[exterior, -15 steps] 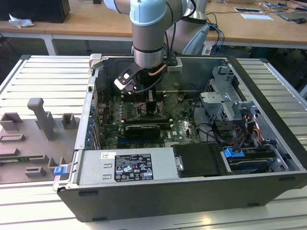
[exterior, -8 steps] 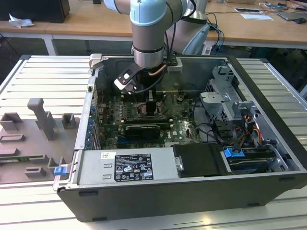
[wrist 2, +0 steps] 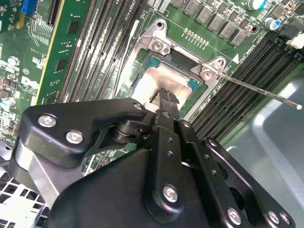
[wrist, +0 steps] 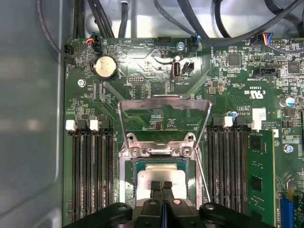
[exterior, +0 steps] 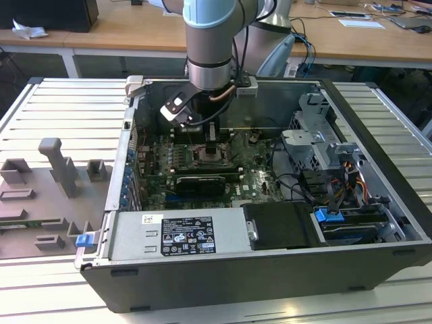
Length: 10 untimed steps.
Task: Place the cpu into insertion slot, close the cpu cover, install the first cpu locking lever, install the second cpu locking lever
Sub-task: 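Place the cpu into insertion slot, then close the cpu cover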
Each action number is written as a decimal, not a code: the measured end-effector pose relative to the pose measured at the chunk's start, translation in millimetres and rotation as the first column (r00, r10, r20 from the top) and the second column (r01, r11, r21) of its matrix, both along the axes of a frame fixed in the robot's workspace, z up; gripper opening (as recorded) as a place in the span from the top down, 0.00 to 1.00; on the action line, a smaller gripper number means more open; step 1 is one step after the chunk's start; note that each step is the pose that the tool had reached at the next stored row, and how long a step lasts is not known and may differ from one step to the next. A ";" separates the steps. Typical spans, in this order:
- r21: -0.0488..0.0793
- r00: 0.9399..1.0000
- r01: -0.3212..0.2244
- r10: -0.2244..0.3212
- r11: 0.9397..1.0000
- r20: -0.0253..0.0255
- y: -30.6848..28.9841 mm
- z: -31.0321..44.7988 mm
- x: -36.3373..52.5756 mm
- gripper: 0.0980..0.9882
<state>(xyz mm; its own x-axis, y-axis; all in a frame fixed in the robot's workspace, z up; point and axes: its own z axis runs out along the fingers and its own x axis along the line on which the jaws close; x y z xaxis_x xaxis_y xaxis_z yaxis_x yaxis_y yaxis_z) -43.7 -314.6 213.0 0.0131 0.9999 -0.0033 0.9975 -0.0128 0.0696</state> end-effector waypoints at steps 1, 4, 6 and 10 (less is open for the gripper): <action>0.000 1.000 0.000 0.000 1.000 0.000 0.0 0.7 0.0 0.99; 0.000 1.000 0.000 0.000 1.000 0.000 0.0 3.5 0.0 0.99; 0.000 1.000 0.000 0.000 1.000 0.000 0.0 5.8 0.0 0.99; 0.000 1.000 0.000 0.000 1.000 0.000 0.0 9.9 0.0 0.99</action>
